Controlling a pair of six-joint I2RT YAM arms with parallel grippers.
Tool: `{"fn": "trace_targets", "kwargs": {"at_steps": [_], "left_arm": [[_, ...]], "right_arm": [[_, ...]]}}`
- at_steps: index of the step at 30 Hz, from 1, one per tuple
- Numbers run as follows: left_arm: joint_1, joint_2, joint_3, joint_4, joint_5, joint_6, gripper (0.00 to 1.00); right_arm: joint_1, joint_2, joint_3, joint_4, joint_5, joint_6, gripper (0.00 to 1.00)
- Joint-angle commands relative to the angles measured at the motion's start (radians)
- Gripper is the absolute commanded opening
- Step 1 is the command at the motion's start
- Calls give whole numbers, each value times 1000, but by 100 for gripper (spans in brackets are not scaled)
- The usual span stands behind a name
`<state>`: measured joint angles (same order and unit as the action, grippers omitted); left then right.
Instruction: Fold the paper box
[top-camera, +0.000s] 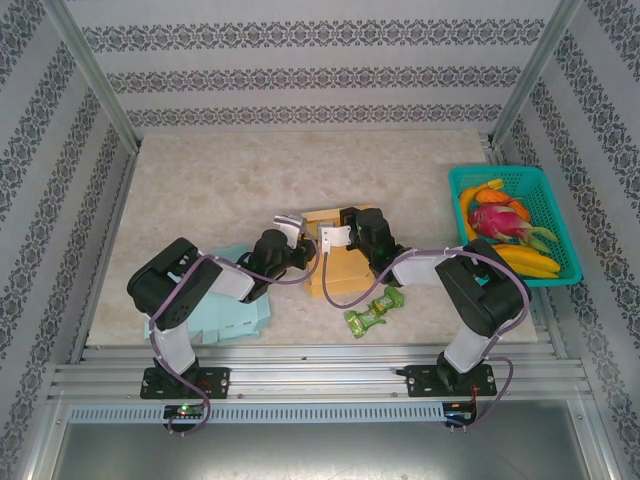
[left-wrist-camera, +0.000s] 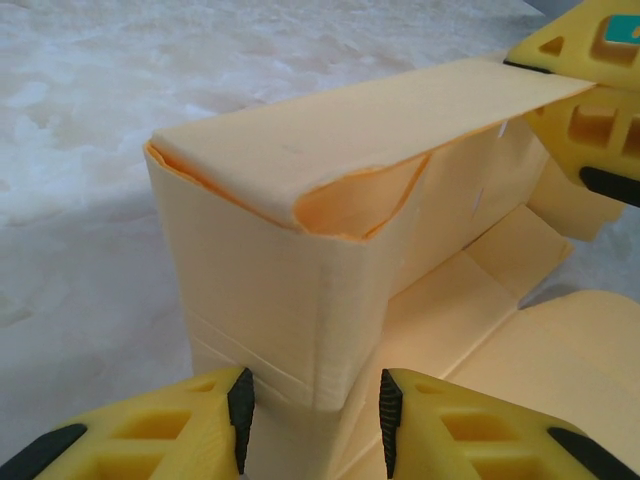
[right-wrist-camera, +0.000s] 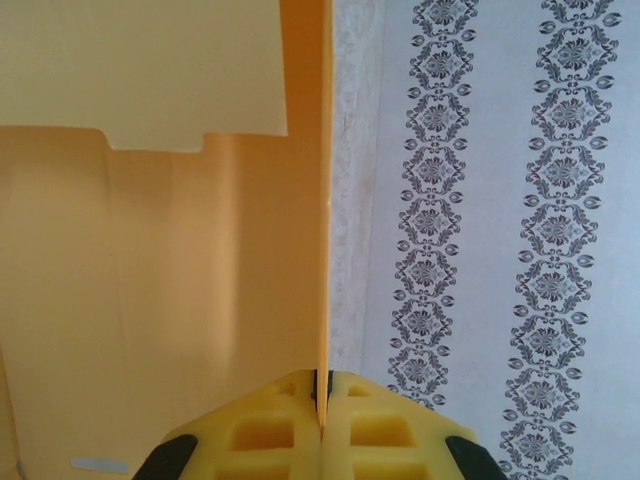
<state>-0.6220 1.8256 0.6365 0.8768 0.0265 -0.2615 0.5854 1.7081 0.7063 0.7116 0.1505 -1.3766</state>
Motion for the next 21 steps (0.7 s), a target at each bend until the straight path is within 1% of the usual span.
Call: {"fn": "trace_targets", "kwargs": {"at_steps": [1, 6, 13, 16, 21], "left_arm": [[-27, 30, 46, 65, 7, -3, 41], [-29, 43, 46, 92, -24, -10, 43], [-30, 43, 48, 104, 16, 2, 44], [-30, 48, 44, 97, -2, 1, 44], [-30, 73, 41, 123, -46, -25, 48]], "right_arm": [[44, 2, -28, -63, -129, 38, 0], [43, 3, -30, -65, -127, 48, 0], [44, -2, -31, -79, -121, 55, 0], [43, -3, -34, -78, -124, 61, 0], [45, 4, -39, -74, -122, 66, 0]]}}
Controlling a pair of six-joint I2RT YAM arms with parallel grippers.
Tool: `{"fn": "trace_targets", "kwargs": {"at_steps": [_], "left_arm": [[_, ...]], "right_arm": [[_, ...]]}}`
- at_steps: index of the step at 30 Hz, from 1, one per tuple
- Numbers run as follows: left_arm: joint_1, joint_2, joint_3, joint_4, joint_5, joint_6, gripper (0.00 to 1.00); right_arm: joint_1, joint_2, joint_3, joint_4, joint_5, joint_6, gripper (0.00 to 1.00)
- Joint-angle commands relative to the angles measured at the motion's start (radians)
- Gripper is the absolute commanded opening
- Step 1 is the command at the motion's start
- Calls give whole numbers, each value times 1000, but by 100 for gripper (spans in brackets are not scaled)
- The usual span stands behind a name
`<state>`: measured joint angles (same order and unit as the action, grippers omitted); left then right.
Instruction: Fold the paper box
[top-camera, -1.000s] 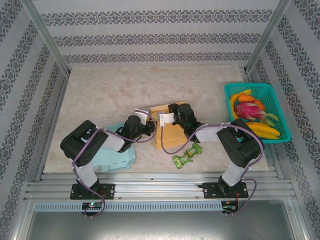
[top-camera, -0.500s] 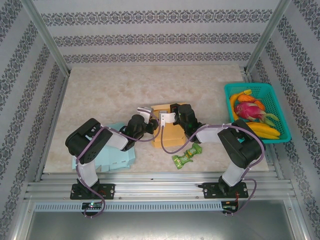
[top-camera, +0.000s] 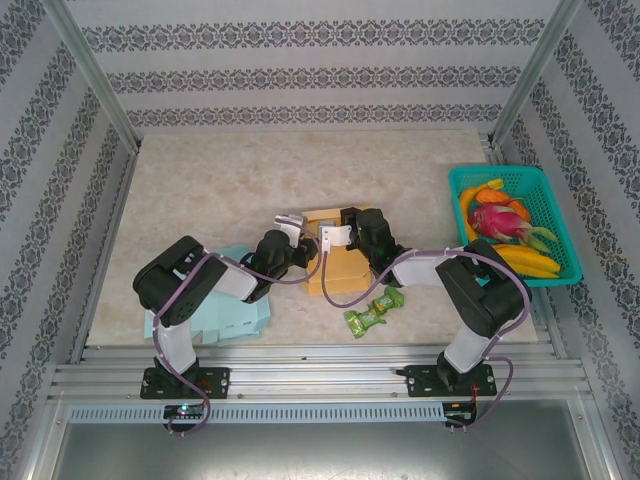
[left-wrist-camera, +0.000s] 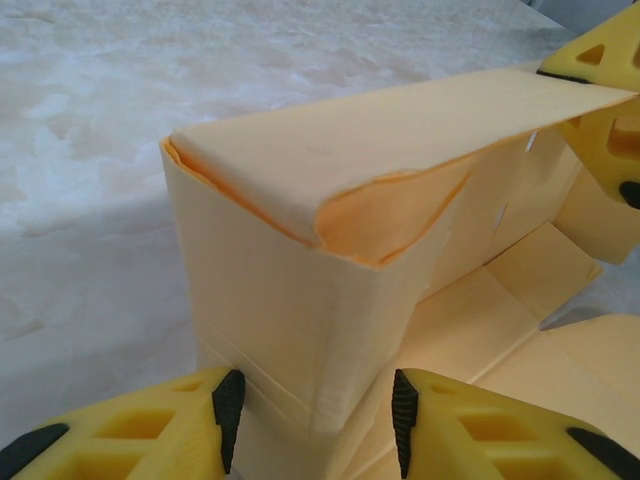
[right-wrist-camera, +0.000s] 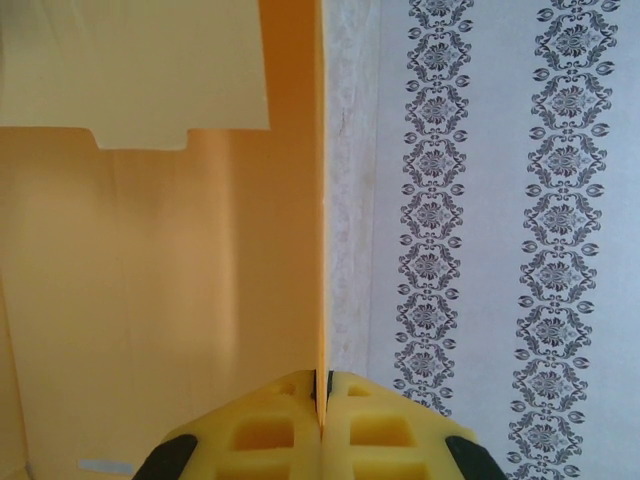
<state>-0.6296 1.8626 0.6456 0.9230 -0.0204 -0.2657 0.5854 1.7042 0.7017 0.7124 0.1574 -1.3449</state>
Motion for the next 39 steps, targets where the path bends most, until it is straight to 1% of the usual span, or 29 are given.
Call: {"fn": "trace_targets", "kwargs": {"at_steps": [1, 5, 9, 12, 17, 19, 20, 23, 27, 29, 31, 35, 37, 39], "left_arm": [[-22, 41, 32, 85, 2, -28, 49], [-26, 50, 43, 93, -3, -58, 51], [-35, 46, 55, 73, -47, -55, 49], [-35, 50, 58, 62, -98, -48, 44], [-35, 71, 75, 55, -116, -28, 39], [-35, 67, 78, 34, -177, -42, 36], [-35, 61, 76, 20, -223, -52, 34], [-35, 48, 75, -18, -305, -64, 19], [-35, 31, 93, -124, -460, -97, 8], [-33, 17, 92, -173, -555, -137, 0], [-30, 5, 84, -196, -595, -167, 0], [-27, 6, 105, -237, -567, -165, 0], [-28, 12, 128, -265, -560, -167, 3], [-27, 16, 140, -271, -549, -174, 9]], "right_arm": [[45, 8, -36, -74, -128, 35, 0], [47, 2, -39, -74, -124, 39, 0], [48, -4, -42, -74, -121, 44, 0], [50, -7, -45, -75, -121, 47, 0], [52, 1, -46, -72, -119, 51, 0], [52, 2, -48, -69, -116, 57, 0], [53, 2, -49, -67, -115, 60, 0], [51, 2, -50, -64, -106, 60, 0], [50, -1, -45, -64, -98, 61, 0], [50, -2, -47, -62, -90, 65, 0], [48, 1, -50, -54, -81, 66, 0], [48, 7, -53, -42, -84, 78, 0], [48, 5, -56, -36, -92, 97, 0], [50, 5, -62, -20, -99, 119, 0]]}}
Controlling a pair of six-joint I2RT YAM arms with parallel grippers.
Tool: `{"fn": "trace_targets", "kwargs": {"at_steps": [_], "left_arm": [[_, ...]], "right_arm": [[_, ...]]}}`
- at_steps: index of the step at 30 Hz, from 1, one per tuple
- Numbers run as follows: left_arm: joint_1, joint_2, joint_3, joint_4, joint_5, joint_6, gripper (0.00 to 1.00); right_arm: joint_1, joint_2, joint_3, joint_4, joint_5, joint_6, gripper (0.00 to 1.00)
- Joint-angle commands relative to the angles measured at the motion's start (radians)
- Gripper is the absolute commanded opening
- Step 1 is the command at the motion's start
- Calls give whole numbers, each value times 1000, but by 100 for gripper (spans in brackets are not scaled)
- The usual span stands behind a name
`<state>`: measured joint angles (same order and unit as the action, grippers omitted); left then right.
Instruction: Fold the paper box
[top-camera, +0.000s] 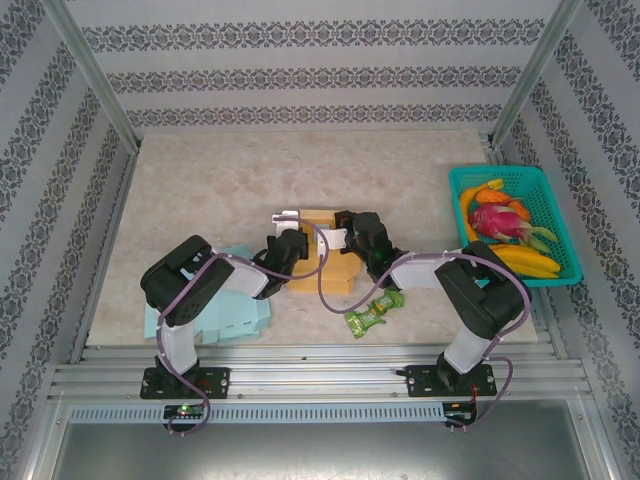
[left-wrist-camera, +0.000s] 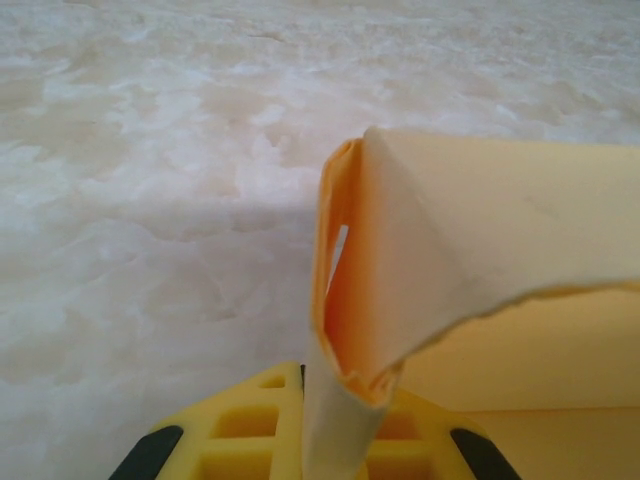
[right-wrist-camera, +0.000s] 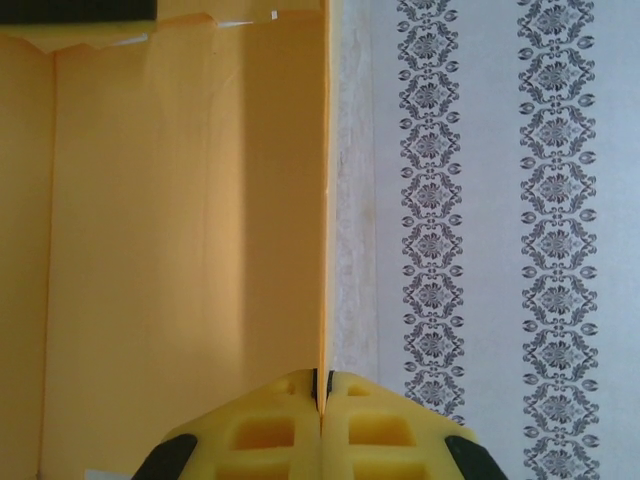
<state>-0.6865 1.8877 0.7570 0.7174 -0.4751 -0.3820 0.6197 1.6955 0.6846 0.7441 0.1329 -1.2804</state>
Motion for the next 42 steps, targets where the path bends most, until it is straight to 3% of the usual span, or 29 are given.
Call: {"fn": "trace_targets", "kwargs": {"at_steps": [1, 10, 13, 17, 23, 30, 38, 42], "left_arm": [[30, -9, 34, -72, -88, -63, 13], [38, 14, 102, -134, -69, -116, 13], [39, 10, 90, -123, -95, -123, 0], [52, 20, 95, -126, -84, -120, 1], [57, 9, 79, -102, -20, -107, 32], [58, -50, 43, -80, 78, -92, 39], [58, -115, -22, -53, 145, -56, 54], [57, -121, -44, -3, 190, -19, 54]], "right_arm": [[16, 14, -49, -45, -75, 63, 0], [22, 21, -79, -2, -76, 115, 0], [24, 27, -82, 33, -75, 127, 0], [26, 32, -80, 38, -72, 152, 0], [26, 39, -76, 37, -61, 171, 0], [28, 39, -73, 34, -54, 185, 0], [28, 50, -68, 33, -41, 203, 0], [30, 47, -66, 30, -36, 203, 0]]}}
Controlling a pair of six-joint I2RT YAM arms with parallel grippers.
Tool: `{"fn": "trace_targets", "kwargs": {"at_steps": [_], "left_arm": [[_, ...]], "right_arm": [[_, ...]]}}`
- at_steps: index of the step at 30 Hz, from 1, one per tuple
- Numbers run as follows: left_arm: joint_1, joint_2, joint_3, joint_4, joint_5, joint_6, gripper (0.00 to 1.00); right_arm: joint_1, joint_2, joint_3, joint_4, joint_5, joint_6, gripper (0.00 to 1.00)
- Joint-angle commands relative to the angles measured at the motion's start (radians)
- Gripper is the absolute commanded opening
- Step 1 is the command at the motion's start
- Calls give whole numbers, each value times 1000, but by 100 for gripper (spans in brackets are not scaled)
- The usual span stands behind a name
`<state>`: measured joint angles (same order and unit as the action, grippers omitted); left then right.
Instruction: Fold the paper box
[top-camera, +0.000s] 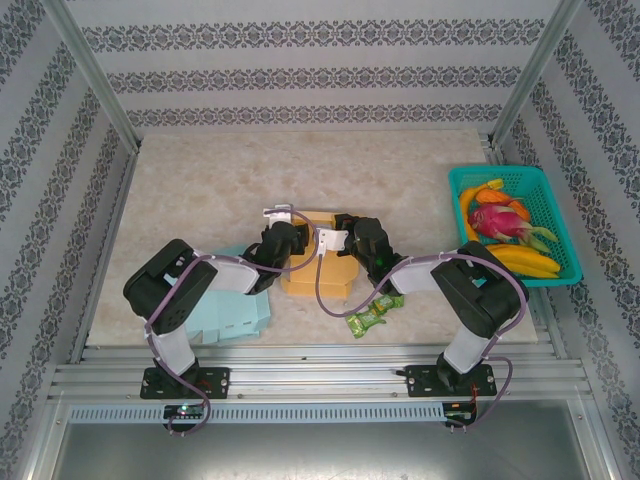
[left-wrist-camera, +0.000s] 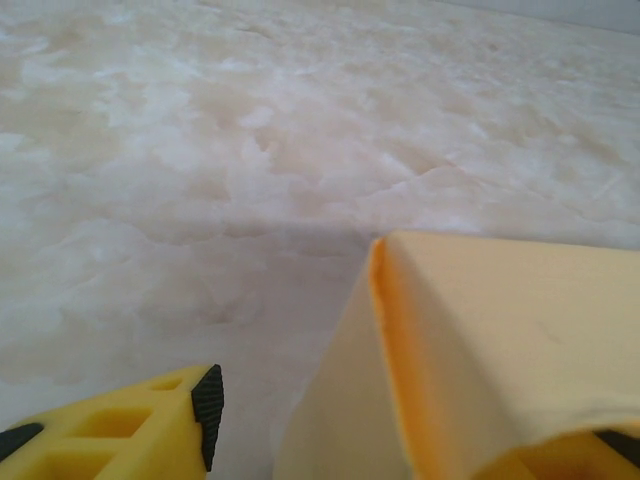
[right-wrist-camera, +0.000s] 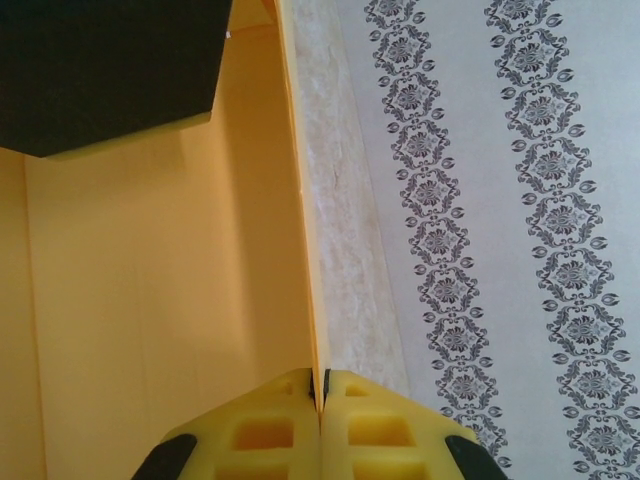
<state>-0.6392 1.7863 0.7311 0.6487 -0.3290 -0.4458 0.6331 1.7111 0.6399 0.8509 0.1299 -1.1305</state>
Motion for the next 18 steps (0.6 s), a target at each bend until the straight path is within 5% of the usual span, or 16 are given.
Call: {"fn": "trace_targets", "kwargs": {"at_steps": [1, 12, 16, 18], "left_arm": [[10, -17, -16, 65, 40, 56, 53], [9, 6, 21, 35, -109, 72, 14], [10, 17, 21, 43, -108, 85, 7], [10, 23, 16, 54, -110, 88, 2]], "right_arm": [[16, 31, -22, -77, -33, 53, 0], [22, 37, -21, -68, -31, 61, 0], [35, 25, -8, -46, -5, 122, 10], [44, -1, 5, -68, 5, 170, 22]]}}
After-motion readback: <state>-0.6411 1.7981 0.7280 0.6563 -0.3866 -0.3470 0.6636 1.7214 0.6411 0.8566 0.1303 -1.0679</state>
